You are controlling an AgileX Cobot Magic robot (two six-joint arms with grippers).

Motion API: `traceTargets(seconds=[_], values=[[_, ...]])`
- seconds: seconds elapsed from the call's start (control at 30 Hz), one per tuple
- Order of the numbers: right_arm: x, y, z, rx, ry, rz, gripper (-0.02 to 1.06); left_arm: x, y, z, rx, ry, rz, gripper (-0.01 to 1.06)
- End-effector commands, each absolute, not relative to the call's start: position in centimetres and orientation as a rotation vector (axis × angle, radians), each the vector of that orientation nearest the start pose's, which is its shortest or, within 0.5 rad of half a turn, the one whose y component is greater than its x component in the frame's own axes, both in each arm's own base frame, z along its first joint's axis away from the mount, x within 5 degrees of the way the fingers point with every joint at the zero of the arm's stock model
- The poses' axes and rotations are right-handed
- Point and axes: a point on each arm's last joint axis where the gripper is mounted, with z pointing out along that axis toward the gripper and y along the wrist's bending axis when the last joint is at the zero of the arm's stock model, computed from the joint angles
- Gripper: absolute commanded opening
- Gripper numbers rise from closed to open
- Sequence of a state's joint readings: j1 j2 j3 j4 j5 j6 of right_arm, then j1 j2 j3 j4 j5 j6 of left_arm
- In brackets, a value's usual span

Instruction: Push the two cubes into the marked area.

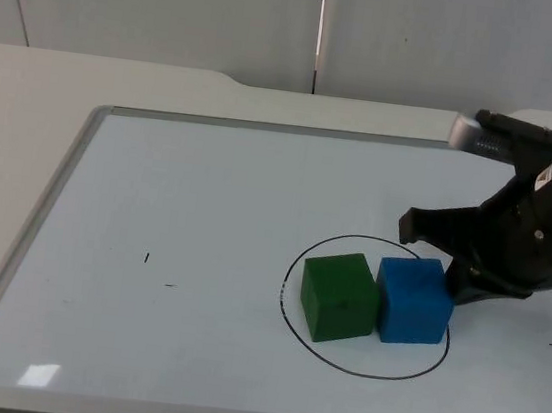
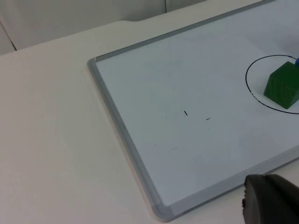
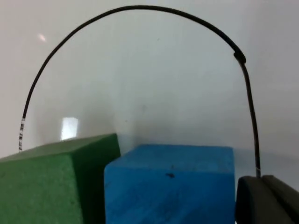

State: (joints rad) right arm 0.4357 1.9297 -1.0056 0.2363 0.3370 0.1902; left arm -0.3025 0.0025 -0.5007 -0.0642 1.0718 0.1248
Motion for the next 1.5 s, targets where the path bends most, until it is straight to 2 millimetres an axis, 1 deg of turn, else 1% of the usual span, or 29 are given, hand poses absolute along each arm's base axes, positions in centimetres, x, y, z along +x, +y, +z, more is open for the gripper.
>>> traceTargets(seconds=[0.0, 0.33, 0.37, 0.47, 0.5, 0.57, 0.63, 0.67, 0.7, 0.8, 0.83, 0.87, 0.9, 0.93, 0.97, 1.03, 1.1, 1.13, 1.17, 1.2, 1.27, 1.3, 1.4, 1.43, 1.47], values=[[31.8, 15.9, 11.9, -0.042, 2.778, 0.345, 0.00, -0.6, -0.3, 27.5, 0.440, 2.018, -0.180, 0.00], [31.9, 15.8, 11.9, -0.068, 2.775, 0.333, 0.00, -0.6, -0.3, 27.5, 0.440, 2.018, -0.180, 0.00], [31.9, 15.7, 12.0, -0.098, 2.766, 0.317, 0.00, -0.6, -0.3, 27.5, 0.440, 2.018, -0.180, 0.00], [32.1, 14.4, 13.9, -0.169, 2.742, 0.258, 0.00, -0.6, -0.3, 27.5, 0.440, 2.018, -0.180, 0.00], [32.1, 14.4, 13.9, -0.169, 2.742, 0.258, 0.00, -0.6, -0.3, 27.5, 0.440, 2.018, -0.180, 0.00], [32.1, 13.2, 15.7, -0.188, 2.715, 0.224, 0.00, -0.6, -0.3, 27.5, 0.440, 2.018, -0.180, 0.00], [31.8, 12.1, 18.5, -0.237, 2.645, 0.180, 0.00, -0.6, -0.3, 27.5, 0.440, 2.018, -0.180, 0.00], [31.8, 12.1, 18.5, -0.237, 2.645, 0.180, 0.00, -0.6, -0.3, 27.5, 0.440, 2.018, -0.180, 0.00], [31.7, 11.6, 19.7, -0.246, 2.610, 0.166, 0.00, -0.6, -0.3, 27.5, 0.440, 2.018, -0.180, 0.00], [30.5, 10.7, 24.4, -0.261, 2.470, 0.163, 0.00, -0.6, -0.3, 27.5, 0.440, 2.018, -0.180, 0.00], [30.5, 10.7, 24.4, -0.261, 2.470, 0.163, 0.00, -0.6, -0.3, 27.5, 0.440, 2.018, -0.180, 0.00], [29.5, 10.4, 26.7, -0.262, 2.400, 0.174, 0.00, -0.6, -0.3, 27.5, 0.440, 2.018, -0.180, 0.00], [28.7, 10.2, 28.2, -0.262, 2.360, 0.183, 0.00, -0.6, -0.3, 27.5, 0.440, 2.018, -0.180, 0.00], [28.1, 9.9, 29.4, -0.257, 2.329, 0.191, 0.00, -0.6, -0.3, 27.5, 0.440, 2.018, -0.180, 0.00], [28.1, 9.9, 29.4, -0.257, 2.329, 0.191, 0.00, -0.6, -0.3, 27.5, 0.440, 2.018, -0.180, 0.00], [26.2, 9.2, 31.9, -0.246, 2.269, 0.203, 0.00, -0.6, -0.3, 27.5, 0.440, 2.018, -0.180, 0.00], [24.4, 8.5, 33.9, -0.250, 2.225, 0.204, 0.00, -0.6, -0.3, 27.5, 0.440, 2.018, -0.180, 0.00], [24.4, 8.5, 33.9, -0.250, 2.225, 0.204, 0.00, -0.6, -0.3, 27.5, 0.440, 2.018, -0.180, 0.00], [23.3, 8.1, 34.8, -0.256, 2.206, 0.202, 0.00, -0.6, -0.3, 27.5, 0.440, 2.018, -0.180, 0.00], [21.8, 7.5, 36.0, -0.256, 2.187, 0.201, 0.00, -0.6, -0.3, 27.5, 0.440, 2.018, -0.180, 0.00], [19.9, 6.8, 37.1, -0.253, 2.170, 0.200, 0.00, -0.6, -0.3, 27.5, 0.440, 2.018, -0.180, 0.00], [19.9, 6.8, 37.1, -0.253, 2.170, 0.200, 0.00, -0.6, -0.3, 27.5, 0.440, 2.018, -0.180, 0.00], [17.2, 5.8, 38.4, -0.255, 2.146, 0.198, 0.00, -0.6, -0.3, 27.5, 0.440, 2.018, -0.178, 0.00], [17.2, 5.8, 38.4, -0.255, 2.146, 0.198, 0.00, -0.6, -0.3, 27.5, 0.440, 2.018, -0.178, 0.00], [16.3, 5.4, 38.8, -0.251, 2.134, 0.200, 0.00, -0.6, -0.3, 27.5, 0.440, 2.018, -0.178, 0.00]])
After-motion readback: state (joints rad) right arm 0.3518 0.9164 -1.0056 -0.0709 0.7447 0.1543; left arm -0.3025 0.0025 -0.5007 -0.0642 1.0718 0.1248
